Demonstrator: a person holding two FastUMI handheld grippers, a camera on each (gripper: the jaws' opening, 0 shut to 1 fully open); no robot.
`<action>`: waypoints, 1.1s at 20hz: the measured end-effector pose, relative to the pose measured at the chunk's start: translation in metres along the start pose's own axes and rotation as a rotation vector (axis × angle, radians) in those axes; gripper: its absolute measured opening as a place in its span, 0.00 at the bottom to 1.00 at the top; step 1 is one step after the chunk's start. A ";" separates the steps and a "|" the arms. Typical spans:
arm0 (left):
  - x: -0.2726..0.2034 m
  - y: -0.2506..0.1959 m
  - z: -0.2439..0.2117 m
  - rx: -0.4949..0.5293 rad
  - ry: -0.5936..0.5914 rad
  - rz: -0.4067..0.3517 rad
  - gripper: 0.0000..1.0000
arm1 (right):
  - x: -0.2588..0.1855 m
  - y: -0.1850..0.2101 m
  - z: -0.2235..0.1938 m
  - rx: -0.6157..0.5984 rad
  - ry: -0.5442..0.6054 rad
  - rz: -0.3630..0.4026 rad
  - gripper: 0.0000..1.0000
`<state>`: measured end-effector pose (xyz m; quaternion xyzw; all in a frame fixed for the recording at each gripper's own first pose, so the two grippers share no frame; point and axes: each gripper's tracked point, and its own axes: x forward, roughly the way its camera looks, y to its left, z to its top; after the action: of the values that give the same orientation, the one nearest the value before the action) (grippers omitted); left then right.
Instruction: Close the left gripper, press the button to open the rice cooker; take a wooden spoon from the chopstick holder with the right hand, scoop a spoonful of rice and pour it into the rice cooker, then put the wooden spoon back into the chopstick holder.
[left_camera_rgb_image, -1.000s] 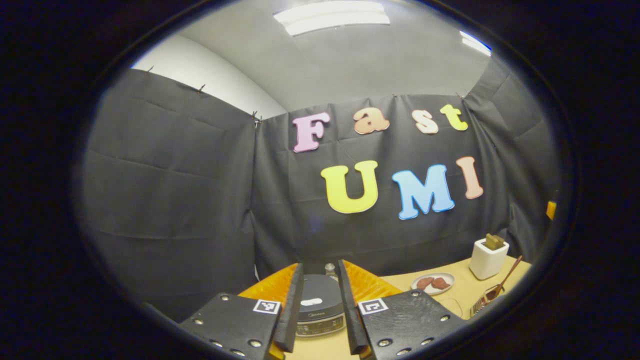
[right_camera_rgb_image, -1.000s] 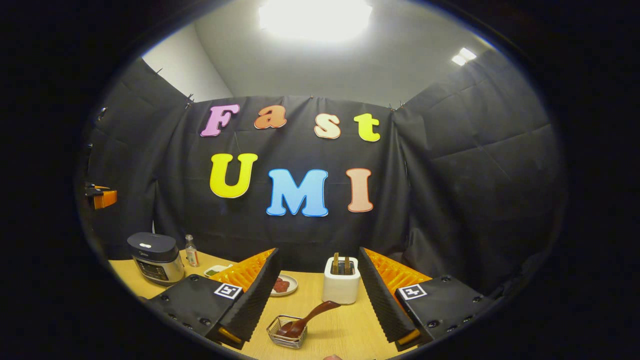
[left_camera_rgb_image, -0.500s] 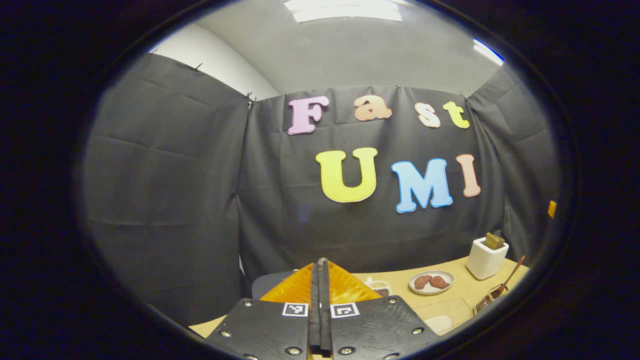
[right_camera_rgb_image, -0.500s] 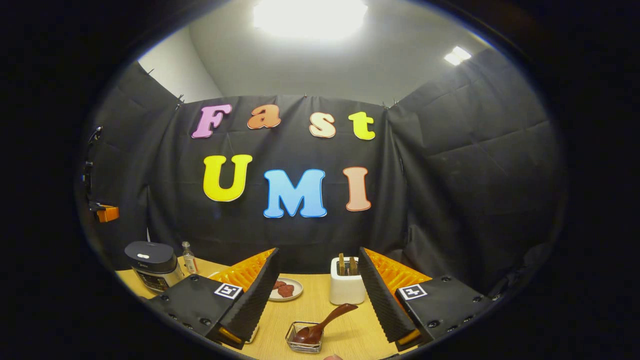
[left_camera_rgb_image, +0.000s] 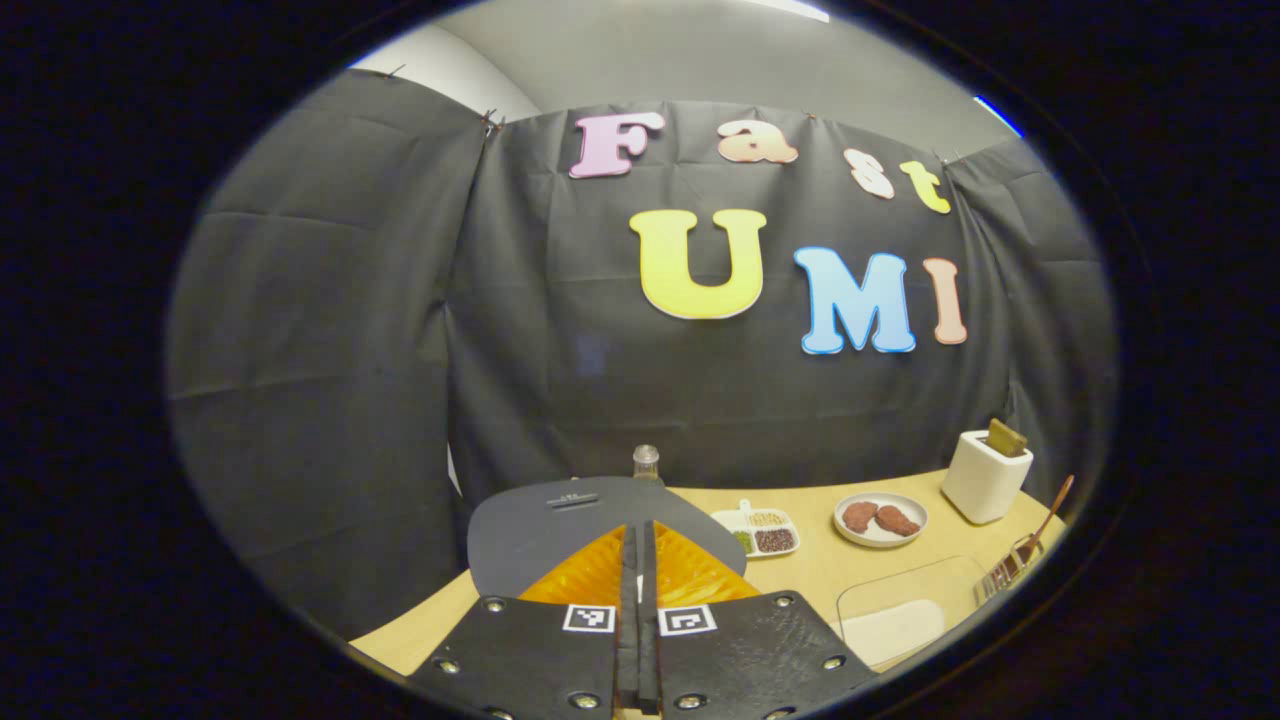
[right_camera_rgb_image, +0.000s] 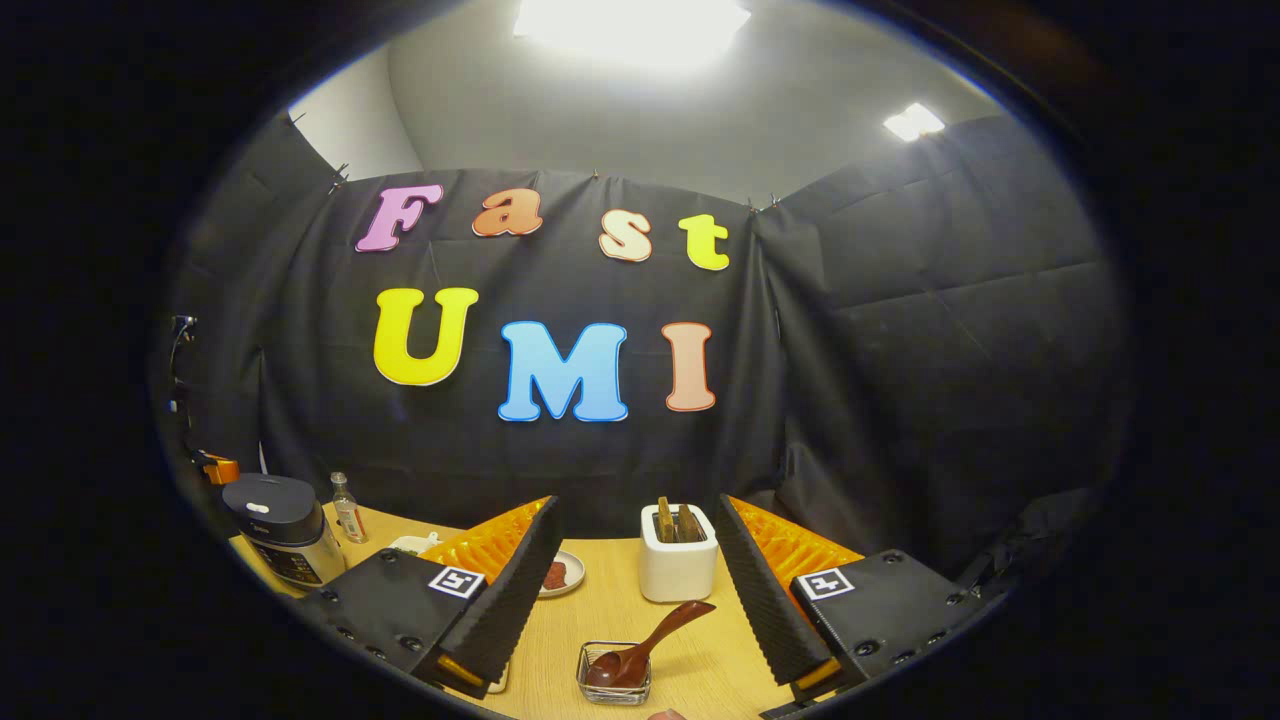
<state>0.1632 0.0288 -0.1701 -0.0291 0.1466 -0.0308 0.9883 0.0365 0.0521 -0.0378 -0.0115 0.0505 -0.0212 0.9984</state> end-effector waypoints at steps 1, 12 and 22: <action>0.007 0.001 -0.009 -0.001 0.015 -0.006 0.01 | -0.001 0.001 0.001 -0.003 0.002 -0.005 0.98; 0.023 0.001 -0.065 -0.073 0.113 -0.010 0.02 | -0.003 0.017 0.008 -0.075 0.000 0.015 0.98; -0.018 0.013 0.048 -0.015 -0.150 0.061 0.02 | 0.004 -0.002 -0.008 -0.007 0.040 0.053 0.97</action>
<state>0.1607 0.0451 -0.1202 -0.0344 0.0732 0.0027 0.9967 0.0393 0.0498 -0.0459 -0.0134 0.0711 0.0052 0.9974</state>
